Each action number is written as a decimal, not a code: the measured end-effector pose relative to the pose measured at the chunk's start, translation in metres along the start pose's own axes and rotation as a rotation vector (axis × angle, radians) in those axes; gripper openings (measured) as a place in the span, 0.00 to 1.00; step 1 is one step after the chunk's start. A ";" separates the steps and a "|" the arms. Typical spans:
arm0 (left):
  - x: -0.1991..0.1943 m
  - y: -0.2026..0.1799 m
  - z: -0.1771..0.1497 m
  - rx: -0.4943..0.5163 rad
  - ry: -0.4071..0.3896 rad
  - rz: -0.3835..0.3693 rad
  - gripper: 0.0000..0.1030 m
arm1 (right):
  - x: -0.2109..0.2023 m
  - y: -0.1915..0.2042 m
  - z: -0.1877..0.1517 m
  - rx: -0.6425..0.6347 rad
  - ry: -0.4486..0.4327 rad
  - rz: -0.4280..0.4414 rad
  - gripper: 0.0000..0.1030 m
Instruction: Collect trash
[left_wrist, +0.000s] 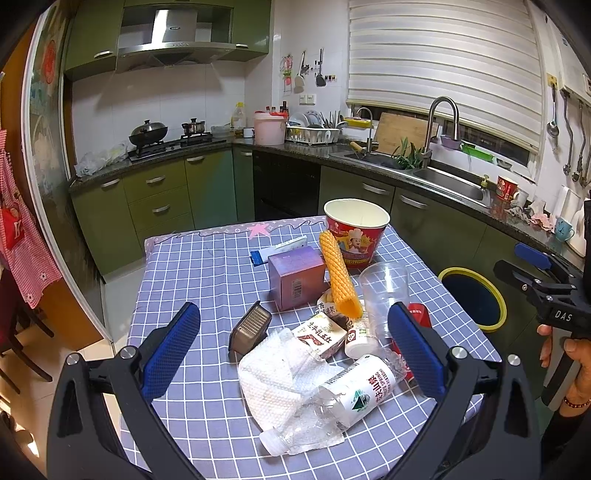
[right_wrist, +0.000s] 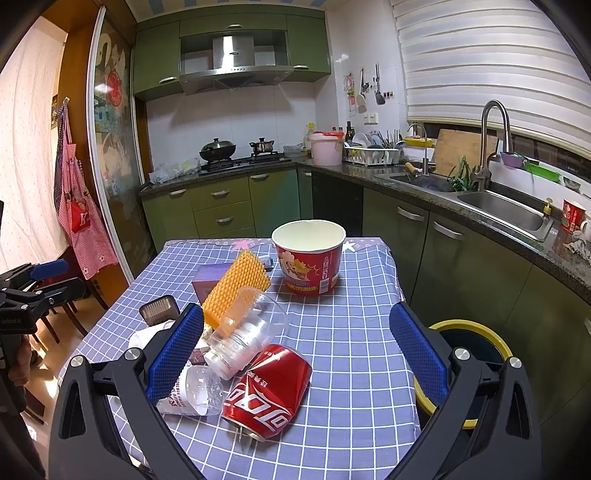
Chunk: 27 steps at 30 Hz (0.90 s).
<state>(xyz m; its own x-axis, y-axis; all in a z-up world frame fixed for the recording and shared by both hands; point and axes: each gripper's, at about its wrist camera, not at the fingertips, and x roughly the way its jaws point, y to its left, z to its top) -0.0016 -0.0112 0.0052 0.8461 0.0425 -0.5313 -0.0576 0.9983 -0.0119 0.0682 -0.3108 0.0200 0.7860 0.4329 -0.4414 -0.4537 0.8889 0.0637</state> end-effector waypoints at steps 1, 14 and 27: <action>0.000 0.000 0.000 -0.001 0.000 0.001 0.94 | 0.000 0.000 0.000 0.001 0.001 0.000 0.96; 0.002 0.001 0.000 0.002 0.002 0.002 0.94 | 0.001 0.000 -0.001 0.002 0.005 0.001 0.96; 0.002 0.001 0.000 0.002 0.002 0.001 0.94 | 0.002 0.000 -0.001 0.003 0.009 0.002 0.96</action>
<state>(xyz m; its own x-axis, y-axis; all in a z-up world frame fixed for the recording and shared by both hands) -0.0003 -0.0103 0.0040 0.8449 0.0436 -0.5331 -0.0575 0.9983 -0.0093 0.0694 -0.3099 0.0178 0.7811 0.4337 -0.4493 -0.4544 0.8882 0.0675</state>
